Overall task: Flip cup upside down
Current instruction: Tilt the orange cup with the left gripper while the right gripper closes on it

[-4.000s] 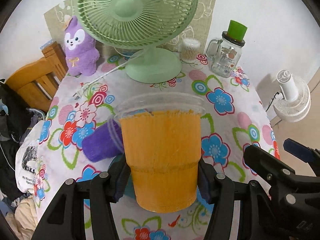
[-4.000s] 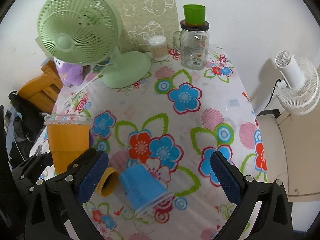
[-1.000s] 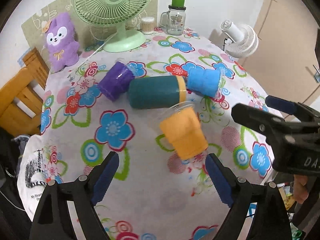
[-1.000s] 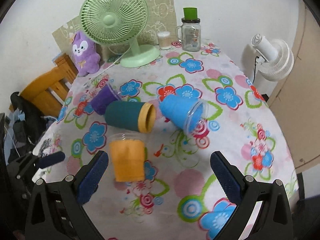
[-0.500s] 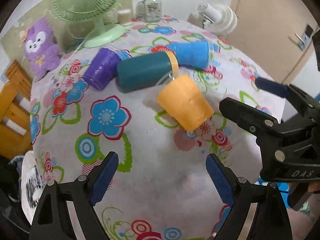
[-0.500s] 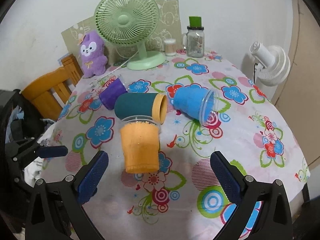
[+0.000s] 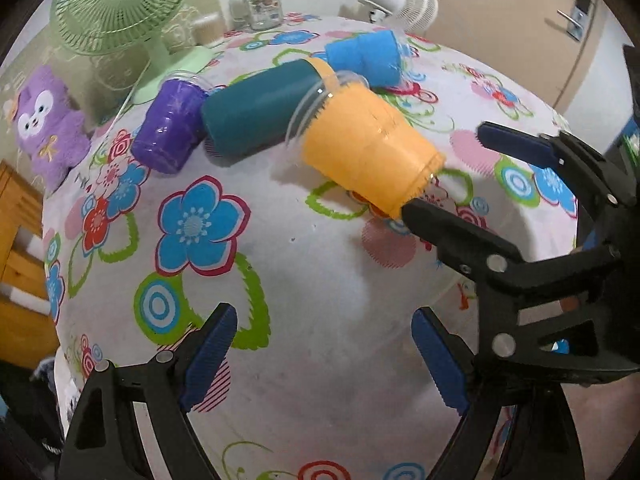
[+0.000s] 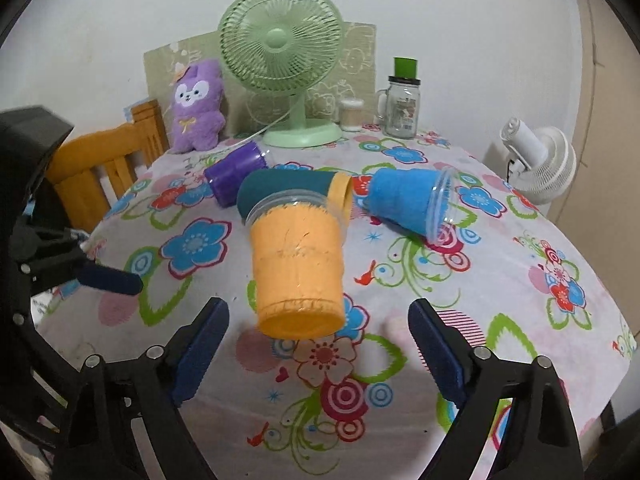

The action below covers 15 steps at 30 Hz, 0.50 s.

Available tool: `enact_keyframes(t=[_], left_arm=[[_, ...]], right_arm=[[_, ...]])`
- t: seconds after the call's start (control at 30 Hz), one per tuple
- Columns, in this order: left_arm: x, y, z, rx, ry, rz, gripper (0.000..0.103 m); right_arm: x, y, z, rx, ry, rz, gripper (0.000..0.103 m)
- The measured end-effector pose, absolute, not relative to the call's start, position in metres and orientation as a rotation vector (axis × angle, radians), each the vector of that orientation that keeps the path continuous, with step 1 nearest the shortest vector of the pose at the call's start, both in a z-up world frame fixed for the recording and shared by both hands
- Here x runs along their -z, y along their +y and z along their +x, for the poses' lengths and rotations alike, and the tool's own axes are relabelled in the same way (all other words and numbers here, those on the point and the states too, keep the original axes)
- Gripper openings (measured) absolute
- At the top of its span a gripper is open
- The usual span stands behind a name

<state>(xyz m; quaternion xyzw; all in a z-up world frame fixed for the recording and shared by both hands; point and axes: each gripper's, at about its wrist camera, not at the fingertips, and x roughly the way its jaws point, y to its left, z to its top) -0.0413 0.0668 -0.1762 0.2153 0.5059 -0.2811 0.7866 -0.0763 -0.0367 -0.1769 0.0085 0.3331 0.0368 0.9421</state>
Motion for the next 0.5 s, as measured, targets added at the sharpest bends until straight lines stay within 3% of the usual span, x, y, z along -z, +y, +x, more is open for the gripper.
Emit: enact_keyframes(t=[0.5], left_arm=[[0.192,0.065,-0.031,0.669,1.123,0.467,0.091]], right_arm=[[0.196,-0.036,-0.067,-0.098,0.718,0.050,0.072]])
